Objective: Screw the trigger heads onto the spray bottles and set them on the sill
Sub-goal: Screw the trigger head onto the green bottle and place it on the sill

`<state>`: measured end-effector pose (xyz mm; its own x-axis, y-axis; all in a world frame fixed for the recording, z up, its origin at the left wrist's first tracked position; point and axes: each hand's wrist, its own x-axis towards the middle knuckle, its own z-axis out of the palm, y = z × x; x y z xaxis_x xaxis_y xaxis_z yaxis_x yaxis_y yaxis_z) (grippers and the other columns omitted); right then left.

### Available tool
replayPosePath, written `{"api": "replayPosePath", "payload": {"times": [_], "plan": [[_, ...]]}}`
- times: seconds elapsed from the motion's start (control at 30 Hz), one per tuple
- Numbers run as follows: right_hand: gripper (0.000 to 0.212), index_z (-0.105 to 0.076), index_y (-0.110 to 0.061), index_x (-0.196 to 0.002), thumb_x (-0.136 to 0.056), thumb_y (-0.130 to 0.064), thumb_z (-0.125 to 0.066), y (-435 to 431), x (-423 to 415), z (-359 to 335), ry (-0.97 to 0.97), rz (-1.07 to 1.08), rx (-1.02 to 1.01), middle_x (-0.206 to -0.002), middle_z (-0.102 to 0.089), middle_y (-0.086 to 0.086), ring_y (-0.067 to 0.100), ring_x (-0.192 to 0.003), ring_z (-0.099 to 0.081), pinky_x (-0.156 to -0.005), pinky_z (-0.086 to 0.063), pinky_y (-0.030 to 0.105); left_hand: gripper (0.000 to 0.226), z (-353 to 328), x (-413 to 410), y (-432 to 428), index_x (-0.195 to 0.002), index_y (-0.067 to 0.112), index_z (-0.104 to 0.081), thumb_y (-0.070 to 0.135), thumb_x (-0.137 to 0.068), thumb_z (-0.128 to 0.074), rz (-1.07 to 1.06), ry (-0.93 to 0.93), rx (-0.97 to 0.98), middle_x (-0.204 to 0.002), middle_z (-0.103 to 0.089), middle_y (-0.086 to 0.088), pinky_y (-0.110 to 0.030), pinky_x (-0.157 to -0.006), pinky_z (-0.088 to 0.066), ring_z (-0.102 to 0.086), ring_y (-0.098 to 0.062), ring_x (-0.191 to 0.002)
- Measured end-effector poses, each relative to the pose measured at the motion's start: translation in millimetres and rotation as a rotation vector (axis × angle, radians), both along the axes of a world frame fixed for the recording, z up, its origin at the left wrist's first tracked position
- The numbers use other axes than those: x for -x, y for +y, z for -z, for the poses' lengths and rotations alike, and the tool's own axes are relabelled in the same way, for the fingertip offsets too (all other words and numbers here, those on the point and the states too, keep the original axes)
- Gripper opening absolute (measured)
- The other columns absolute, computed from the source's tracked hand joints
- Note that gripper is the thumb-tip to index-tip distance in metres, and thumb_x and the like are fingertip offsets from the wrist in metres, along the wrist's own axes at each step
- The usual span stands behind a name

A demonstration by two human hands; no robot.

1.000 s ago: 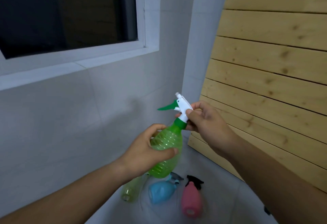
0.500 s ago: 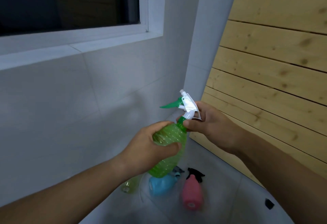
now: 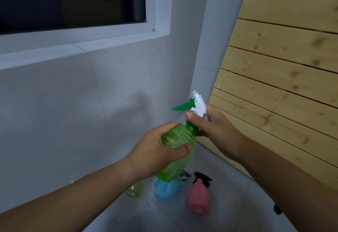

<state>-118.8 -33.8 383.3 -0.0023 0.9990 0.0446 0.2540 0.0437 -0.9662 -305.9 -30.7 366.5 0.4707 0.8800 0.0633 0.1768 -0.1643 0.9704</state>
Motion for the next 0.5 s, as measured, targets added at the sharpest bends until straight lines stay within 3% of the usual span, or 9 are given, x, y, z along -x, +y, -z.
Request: {"api": "replayPosePath", "payload": {"times": [0.1,0.23,0.37,0.43,0.5], "plan": [[0.04,-0.062,-0.01,-0.115,-0.08,-0.028,-0.071,-0.6,-4.6,-2.9,0.041,-0.055,0.013,-0.107,-0.068,0.021,0.021,-0.093,-0.069,-0.089,-0.058,0.041,0.024,-0.6,-0.2,0.4,-0.1,0.021,-0.076,0.007,-0.081,-0.08,-0.019,-0.019,0.017,-0.094,-0.077,-0.012,-0.032,-0.076,-0.06,-0.071,-0.014,-0.076],[0.033,-0.06,-0.008,-0.105,-0.089,-0.037,-0.064,-1.1,2.9,-2.8,-0.072,0.046,-0.056,-0.083,-0.063,0.006,0.013,-0.076,-0.063,-0.077,-0.058,0.037,0.025,-0.3,-3.5,-2.5,-0.099,0.028,-0.075,0.014,-0.079,-0.083,-0.035,0.006,-0.015,-0.093,-0.079,-0.005,-0.04,-0.082,-0.059,-0.075,-0.024,-0.086],[0.031,-0.062,-0.011,-0.115,-0.086,-0.022,-0.068,-2.0,-5.3,-7.6,0.085,-0.062,0.004,-0.102,-0.069,0.021,0.025,-0.091,-0.068,-0.089,-0.057,0.042,0.031,1.2,-3.4,-0.6,-0.103,0.029,-0.075,0.015,-0.078,-0.085,-0.062,-0.003,0.016,-0.096,-0.079,-0.001,-0.034,-0.081,-0.06,-0.074,-0.011,-0.081],[0.036,-0.064,-0.01,-0.107,-0.081,-0.034,-0.071,-2.6,-4.1,-5.7,-0.029,-0.003,-0.053,-0.093,-0.069,0.017,0.022,-0.086,-0.067,-0.088,-0.057,0.05,0.04,1.8,-4.2,-0.3,-0.11,0.031,-0.071,0.021,-0.074,-0.087,-0.081,0.033,-0.006,-0.098,-0.078,0.008,-0.019,-0.075,-0.059,-0.073,-0.002,-0.082],[0.049,-0.062,-0.009,-0.102,-0.076,-0.05,-0.069,-3.0,-0.3,-5.6,-0.126,0.053,-0.083,-0.084,-0.065,0.011,0.019,-0.079,-0.064,-0.084,-0.057,0.054,0.037,1.1,-5.6,-1.5,-0.105,0.028,-0.07,0.022,-0.073,-0.088,-0.085,0.053,-0.01,-0.096,-0.076,0.008,-0.016,-0.07,-0.056,-0.07,0.002,-0.076]]}}
